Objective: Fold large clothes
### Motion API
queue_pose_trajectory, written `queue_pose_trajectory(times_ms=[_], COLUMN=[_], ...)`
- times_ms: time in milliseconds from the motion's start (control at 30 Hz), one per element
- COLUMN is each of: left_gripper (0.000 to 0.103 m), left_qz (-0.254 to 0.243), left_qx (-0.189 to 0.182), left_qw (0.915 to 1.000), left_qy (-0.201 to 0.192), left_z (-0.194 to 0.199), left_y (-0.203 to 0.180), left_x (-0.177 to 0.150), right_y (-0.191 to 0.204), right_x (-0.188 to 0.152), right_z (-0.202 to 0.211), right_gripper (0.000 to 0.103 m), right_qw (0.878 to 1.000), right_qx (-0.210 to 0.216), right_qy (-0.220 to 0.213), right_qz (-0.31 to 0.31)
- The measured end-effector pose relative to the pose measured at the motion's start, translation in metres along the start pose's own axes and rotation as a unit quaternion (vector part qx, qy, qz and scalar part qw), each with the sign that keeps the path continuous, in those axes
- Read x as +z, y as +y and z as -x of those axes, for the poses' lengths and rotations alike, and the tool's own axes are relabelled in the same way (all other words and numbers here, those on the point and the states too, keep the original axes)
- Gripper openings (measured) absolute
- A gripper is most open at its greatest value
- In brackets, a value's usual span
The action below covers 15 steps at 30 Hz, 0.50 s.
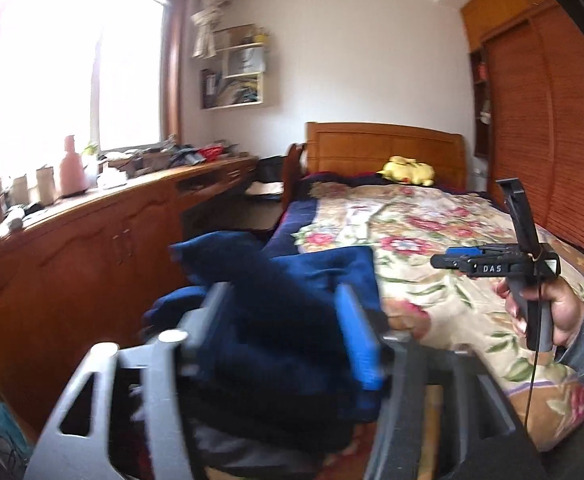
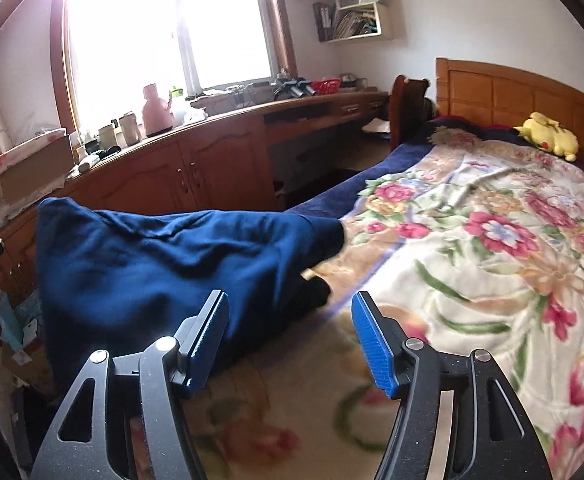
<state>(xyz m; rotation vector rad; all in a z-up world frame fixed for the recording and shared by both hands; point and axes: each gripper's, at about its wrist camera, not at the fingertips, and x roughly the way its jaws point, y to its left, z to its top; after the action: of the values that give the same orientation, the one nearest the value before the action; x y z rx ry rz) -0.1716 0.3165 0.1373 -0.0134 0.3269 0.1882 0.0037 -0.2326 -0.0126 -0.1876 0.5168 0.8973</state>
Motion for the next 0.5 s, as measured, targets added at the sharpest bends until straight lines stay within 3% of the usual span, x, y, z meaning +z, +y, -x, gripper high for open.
queue_pose_trajectory(times_ms=[33,133,233,500], left_gripper=[0.08,0.081,0.088,0.091], left_qz=[-0.007,-0.02,-0.022,-0.034], left_qx=[-0.006,-0.028,-0.053,-0.112], left_qw=[0.9999,0.9994,0.9984,0.9931], left_qy=[-0.006,-0.005,0.0,0.0], left_z=[0.001,-0.005,-0.02,-0.049], left_y=[-0.012,-0.047,-0.078,-0.176], left_x=[0.001,0.002,0.002,-0.013], right_y=[-0.004,-0.014,-0.02,-0.058], right_x=[-0.009,-0.031,-0.053,-0.116], right_z=[0.014,0.046,0.078,0.149], right_gripper=[0.066,0.067,0.076,0.082], right_qw=[1.0,0.999,0.998,0.989], right_qx=[-0.005,-0.022,-0.047,-0.133], right_qy=[-0.008,-0.023,-0.032,-0.063], right_qz=[-0.002,0.001,0.0,-0.025])
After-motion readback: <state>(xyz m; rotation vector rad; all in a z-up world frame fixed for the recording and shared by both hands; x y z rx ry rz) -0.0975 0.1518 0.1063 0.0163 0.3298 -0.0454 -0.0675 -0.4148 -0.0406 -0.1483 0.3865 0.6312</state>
